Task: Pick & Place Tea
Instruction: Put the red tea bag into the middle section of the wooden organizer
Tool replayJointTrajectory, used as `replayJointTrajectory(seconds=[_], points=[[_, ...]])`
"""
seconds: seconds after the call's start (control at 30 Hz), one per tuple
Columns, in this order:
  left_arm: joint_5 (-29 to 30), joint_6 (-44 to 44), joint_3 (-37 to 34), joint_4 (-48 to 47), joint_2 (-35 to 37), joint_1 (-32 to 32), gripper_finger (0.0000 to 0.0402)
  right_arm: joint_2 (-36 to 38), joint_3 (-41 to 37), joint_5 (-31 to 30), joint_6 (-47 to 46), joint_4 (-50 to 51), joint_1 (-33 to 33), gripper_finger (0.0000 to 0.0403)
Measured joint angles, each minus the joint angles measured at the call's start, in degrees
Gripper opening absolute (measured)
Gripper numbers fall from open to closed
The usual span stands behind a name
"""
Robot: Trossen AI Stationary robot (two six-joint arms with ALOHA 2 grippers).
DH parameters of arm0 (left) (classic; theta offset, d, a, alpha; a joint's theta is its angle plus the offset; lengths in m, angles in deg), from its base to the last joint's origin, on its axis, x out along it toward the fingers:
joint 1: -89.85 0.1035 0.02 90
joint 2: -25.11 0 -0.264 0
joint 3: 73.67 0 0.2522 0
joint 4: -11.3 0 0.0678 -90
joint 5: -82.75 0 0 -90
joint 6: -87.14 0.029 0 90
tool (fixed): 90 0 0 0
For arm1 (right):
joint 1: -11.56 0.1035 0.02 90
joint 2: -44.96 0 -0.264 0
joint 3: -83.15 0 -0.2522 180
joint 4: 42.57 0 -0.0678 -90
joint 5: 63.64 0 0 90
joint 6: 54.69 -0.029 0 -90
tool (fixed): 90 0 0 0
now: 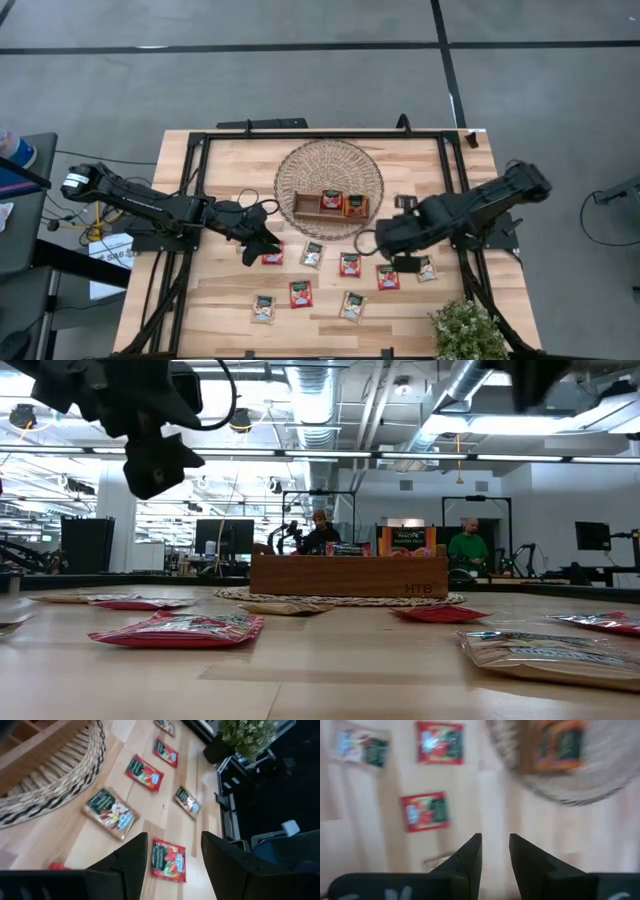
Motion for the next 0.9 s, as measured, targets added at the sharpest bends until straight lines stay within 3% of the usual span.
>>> replayJointTrajectory(seconds=[0.17, 0.53, 0.9], points=[[1.07, -1.01, 0.07, 0.88, -0.02, 0.01, 0.0177, 6.66, -13.79, 7.94, -2.07, -15.48, 2.93, 0.0091], [3.86, -4.32, 0.07, 0.78, -0.02, 0.02, 0.0177, 7.37, -29.75, 8.75, 1.34, -30.13, 5.89, 0.0099], [4.3, -5.61, 0.05, 0.78, -0.02, 0.02, 0.0177, 7.39, -34.27, 8.64, 3.01, -37.1, 5.43, 0.0194]])
